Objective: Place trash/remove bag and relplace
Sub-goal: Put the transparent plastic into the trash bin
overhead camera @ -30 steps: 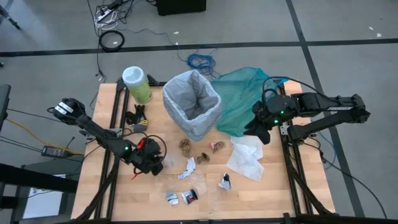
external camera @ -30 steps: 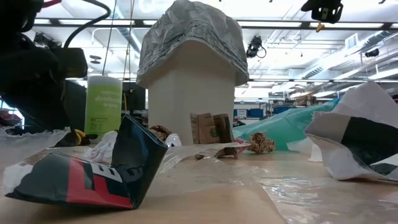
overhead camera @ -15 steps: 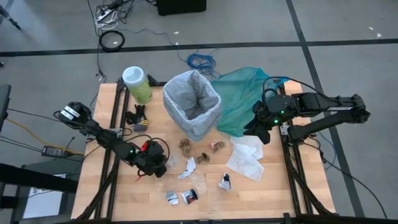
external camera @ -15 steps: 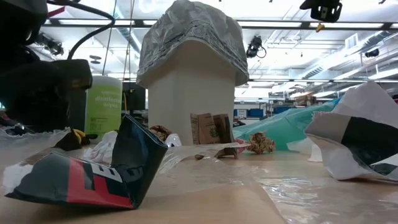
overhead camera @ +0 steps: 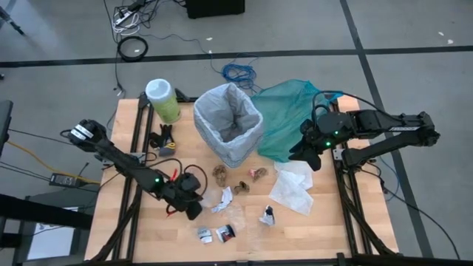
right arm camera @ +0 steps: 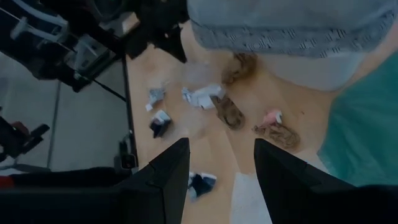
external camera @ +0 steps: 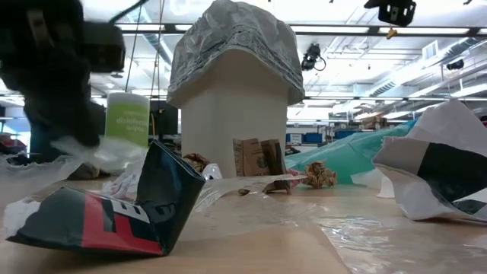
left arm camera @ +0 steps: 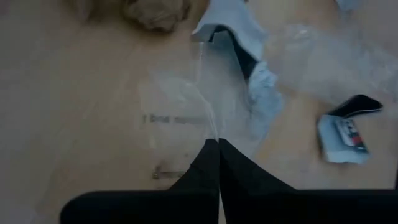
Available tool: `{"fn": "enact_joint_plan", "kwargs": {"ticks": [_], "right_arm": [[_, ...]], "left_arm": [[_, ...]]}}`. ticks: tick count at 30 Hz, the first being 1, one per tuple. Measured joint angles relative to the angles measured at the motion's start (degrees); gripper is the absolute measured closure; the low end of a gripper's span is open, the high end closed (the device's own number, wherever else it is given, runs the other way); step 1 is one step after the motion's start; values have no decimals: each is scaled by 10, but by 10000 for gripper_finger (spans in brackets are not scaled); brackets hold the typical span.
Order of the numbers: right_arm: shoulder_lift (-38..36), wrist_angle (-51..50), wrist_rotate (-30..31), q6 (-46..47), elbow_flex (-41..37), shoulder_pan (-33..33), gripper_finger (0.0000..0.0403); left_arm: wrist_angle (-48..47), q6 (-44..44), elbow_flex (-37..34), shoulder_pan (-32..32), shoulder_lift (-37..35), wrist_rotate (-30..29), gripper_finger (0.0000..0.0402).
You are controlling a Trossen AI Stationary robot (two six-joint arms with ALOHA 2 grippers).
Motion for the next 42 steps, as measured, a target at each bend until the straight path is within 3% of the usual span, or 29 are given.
{"fn": "enact_joint_plan", "kwargs": {"ticks": [9, 18, 20, 24, 27, 30, 34, 42], "right_arm": [[37, 53, -4, -5, 0, 37, 239], [74, 53, -6, -37, 0, 71, 240], [78, 52, -4, -42, 0, 73, 240], [85, 57, 6, -55, 0, 73, 241], [86, 67, 10, -64, 0, 73, 241], [87, 72, 15, -66, 0, 73, 241], [89, 72, 15, -66, 0, 73, 241], [89, 72, 15, -61, 0, 73, 241]], "left_arm": [[-149, 26, 132, 15, -4, -1, 400], [-298, 161, 384, 15, -5, 47, 400], [-335, 192, 445, 15, -5, 20, 400], [-390, 284, 540, 31, -6, -114, 400], [-396, 375, 584, 69, -6, -202, 400], [-390, 448, 612, 132, -6, -235, 400], [-395, 491, 615, 230, -5, -216, 400], [-393, 515, 587, 376, 1, -81, 364]]}}
